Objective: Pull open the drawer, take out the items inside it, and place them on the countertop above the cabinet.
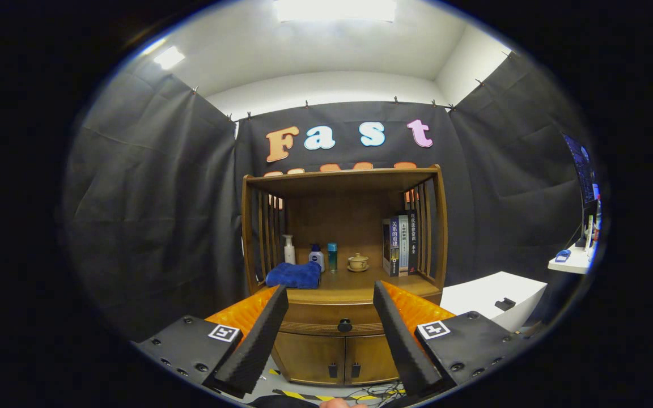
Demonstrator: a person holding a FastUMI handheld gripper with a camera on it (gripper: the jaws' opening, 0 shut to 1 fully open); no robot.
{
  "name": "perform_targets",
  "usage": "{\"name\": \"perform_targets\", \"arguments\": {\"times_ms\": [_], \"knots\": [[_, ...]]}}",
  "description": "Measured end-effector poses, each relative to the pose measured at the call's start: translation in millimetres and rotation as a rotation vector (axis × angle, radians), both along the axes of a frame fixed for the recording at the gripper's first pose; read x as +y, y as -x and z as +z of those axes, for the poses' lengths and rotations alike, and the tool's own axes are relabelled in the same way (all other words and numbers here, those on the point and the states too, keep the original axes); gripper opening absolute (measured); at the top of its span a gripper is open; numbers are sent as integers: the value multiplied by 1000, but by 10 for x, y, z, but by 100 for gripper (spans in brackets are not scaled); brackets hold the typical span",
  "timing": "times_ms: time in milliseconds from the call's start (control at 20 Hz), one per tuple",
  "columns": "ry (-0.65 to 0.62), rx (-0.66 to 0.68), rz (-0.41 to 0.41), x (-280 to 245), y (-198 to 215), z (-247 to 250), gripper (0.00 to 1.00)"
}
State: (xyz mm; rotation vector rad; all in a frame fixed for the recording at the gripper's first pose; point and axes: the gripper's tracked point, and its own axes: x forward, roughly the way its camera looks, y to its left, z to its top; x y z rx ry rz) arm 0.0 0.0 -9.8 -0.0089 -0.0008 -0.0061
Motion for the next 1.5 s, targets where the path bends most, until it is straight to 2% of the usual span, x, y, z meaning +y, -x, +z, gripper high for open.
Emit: {"name": "perform_targets", "arguments": {"times_ms": [350, 750, 1150, 1500], "knots": [[-11, -2, 4, 30, -276, -176, 98], [54, -18, -37, -127, -1116, -424, 98], [71, 115, -54, -347, -1856, -1588, 99], [63, 163, -81, -502, -2328, -2310, 98]]}}
